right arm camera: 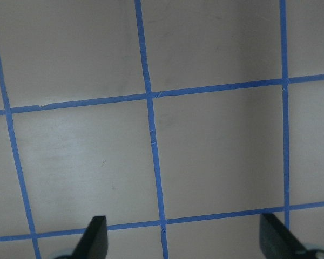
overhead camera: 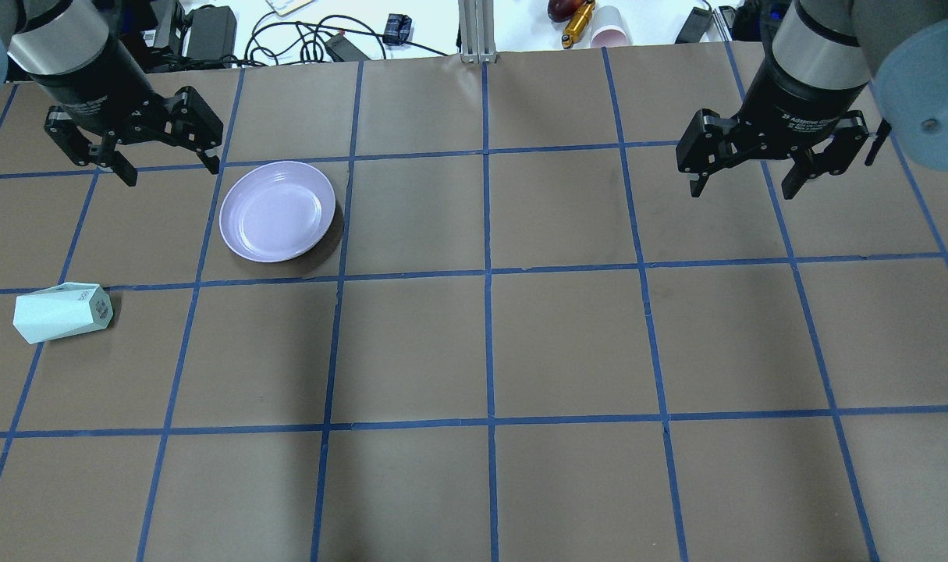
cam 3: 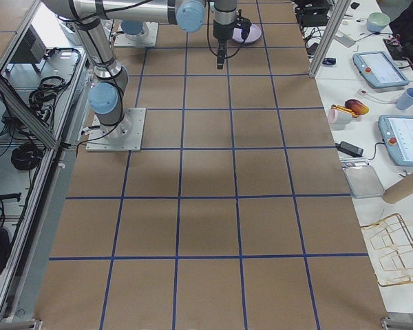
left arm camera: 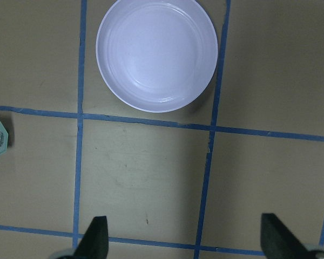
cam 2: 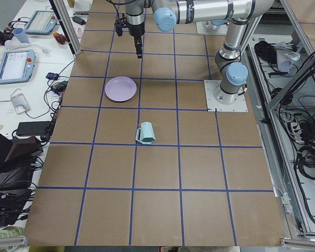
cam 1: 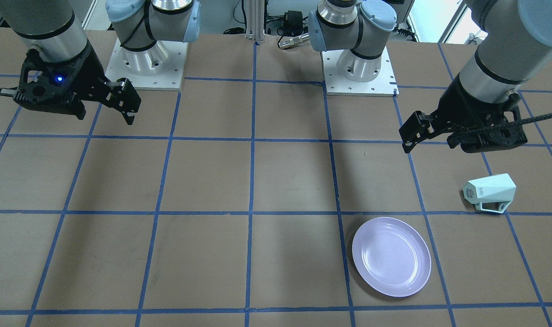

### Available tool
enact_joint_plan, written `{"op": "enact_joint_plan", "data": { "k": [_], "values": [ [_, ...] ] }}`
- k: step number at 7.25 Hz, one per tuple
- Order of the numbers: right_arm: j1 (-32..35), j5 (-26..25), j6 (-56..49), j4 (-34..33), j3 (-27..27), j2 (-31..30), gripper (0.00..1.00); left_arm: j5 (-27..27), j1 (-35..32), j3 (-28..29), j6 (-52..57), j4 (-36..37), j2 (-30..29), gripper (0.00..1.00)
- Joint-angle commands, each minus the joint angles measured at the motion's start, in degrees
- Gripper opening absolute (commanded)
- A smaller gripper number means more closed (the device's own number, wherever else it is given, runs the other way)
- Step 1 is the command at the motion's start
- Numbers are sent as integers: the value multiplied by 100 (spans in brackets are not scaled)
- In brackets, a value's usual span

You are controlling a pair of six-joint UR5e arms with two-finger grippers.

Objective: Flip cup and place on plate
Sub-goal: 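Move the left gripper away from the plate toward the mint-green cup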

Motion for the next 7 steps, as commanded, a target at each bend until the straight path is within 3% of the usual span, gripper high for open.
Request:
{"op": "enact_joint_plan", "data": {
  "k": [1, 4, 5, 7],
  "values": [
    [0, 0, 0, 0, 0, 0, 100, -45, 744, -8, 123, -25, -16, 100],
    [0, 0, 0, 0, 0, 0, 100, -54, 1344, -8, 500, 27, -68, 100],
    [0, 0, 0, 0, 0, 0, 100, -45, 1502, 1, 1259, 114, -147, 100],
    [0, 0, 0, 0, 0, 0, 100, -141, 1976, 1, 1704, 159, -261, 100]
  ]
}}
